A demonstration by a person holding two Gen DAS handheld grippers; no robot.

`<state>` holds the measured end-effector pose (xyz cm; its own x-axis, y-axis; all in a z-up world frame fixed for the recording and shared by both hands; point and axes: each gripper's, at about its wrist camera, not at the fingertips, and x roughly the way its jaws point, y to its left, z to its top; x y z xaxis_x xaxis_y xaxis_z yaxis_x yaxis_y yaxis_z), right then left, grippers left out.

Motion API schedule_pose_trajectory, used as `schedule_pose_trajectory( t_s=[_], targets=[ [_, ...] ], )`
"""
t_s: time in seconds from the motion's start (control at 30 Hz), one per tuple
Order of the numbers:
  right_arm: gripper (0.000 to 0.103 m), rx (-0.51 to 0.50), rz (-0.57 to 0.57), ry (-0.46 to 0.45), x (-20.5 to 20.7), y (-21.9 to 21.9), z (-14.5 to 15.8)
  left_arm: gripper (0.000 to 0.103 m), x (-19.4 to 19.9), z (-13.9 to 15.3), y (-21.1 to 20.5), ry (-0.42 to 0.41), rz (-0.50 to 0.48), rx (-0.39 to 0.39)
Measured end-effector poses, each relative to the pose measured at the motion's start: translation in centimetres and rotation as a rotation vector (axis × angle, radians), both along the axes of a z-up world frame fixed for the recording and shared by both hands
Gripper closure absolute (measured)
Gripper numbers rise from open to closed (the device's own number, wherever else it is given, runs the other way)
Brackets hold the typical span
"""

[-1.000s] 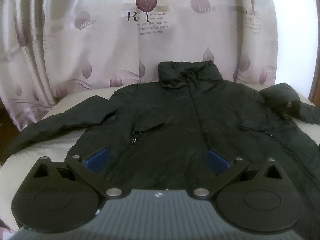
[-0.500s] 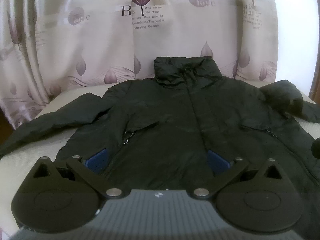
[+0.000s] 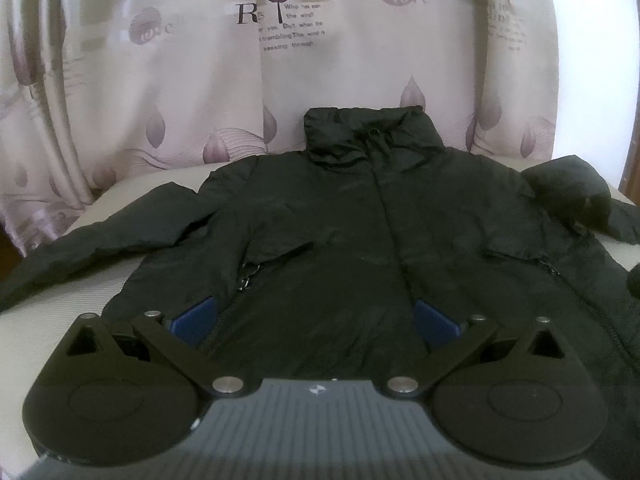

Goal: Fold large clothes
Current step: 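Grasp the jacket sleeve cuff with the right gripper and lift it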

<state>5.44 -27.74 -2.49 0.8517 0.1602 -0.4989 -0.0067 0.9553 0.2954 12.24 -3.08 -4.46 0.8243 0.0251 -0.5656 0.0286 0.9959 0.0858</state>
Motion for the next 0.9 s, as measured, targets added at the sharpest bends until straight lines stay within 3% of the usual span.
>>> schedule_pose_trajectory(
  t_s=[0.13, 0.27, 0.37, 0.53, 0.67, 0.77, 0.9],
  targets=[
    [0.0, 0.138, -0.07, -0.005, 0.4, -4.4, -0.9, 0.0, -0.2, 0.0, 0.1, -0.002, -0.003, -0.017],
    [0.0, 0.441, -0.219, -0.013, 1.0, -12.1, -3.9, 0.0, -0.5, 0.3, 0.3, -0.002, -0.015, -0.024],
    [0.0, 0.614, -0.32, -0.007, 1.9, -17.3, -6.7, 0.0, -1.0, 0.4, 0.5, -0.002, -0.024, -0.024],
    [0.015, 0.85, -0.483, -0.054, 3.5, -24.3, -10.3, 0.0, -1.4, 0.7, 0.6, -0.004, -0.033, -0.015],
    [0.015, 0.925, -0.632, -0.087, 4.7, -29.5, -11.6, 0.0, -1.4, 0.7, 0.7, 0.003, -0.034, -0.014],
    [0.017, 0.912, -0.724, -0.073, 5.9, -32.4, -12.5, 0.0, -1.2, 0.7, 0.6, 0.009, -0.035, -0.009],
    [0.017, 0.878, -0.762, -0.075, 7.5, -34.5, -12.7, 0.0, -0.9, 0.4, 0.5, 0.028, -0.031, -0.015]
  ],
)
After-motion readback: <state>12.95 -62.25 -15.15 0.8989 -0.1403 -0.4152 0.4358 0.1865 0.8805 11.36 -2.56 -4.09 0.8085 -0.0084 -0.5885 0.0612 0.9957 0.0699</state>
